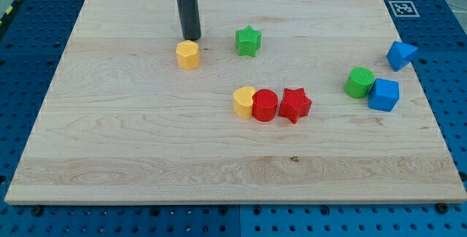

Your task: Push the yellow hexagon into the yellow heart

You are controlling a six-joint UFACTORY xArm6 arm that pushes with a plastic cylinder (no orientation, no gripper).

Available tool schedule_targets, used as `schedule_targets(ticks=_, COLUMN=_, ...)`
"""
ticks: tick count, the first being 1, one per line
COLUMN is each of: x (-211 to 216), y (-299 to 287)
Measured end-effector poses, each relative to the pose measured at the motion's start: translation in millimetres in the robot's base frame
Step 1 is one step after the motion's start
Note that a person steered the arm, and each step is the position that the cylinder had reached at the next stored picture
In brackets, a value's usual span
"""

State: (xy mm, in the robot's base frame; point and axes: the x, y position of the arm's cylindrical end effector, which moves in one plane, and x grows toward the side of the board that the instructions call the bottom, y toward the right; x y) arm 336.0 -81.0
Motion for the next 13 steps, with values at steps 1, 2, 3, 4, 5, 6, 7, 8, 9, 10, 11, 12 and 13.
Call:
schedule_targets(ticks=1, x=31.1, y=-1.5)
schedule_targets(ticks=2, x=61.6, y=-4.8)
schedule_targets(ticks=3, x=87.5, y=-5.0)
schedule_targets(ticks=4, x=82.7, y=-14.8)
schedule_targets(ticks=5, x=68.4, y=-62.3)
schedule_targets(ticks=6, x=84.6, y=-99.5)
schedule_targets(ticks=7, x=103.7, y=-82.7)
schedule_targets(ticks=8, x=114.7, y=-50.7)
schedule_targets(ticks=9, x=115.4, y=-3.1)
schedule_targets(ticks=10, x=115.4, y=36.8)
schedule_targets(ticks=11, x=115.4, y=40.0)
schedule_targets(ticks=12, x=115.1, y=39.2)
schedule_targets(ticks=13, x=106.9, y=30.9)
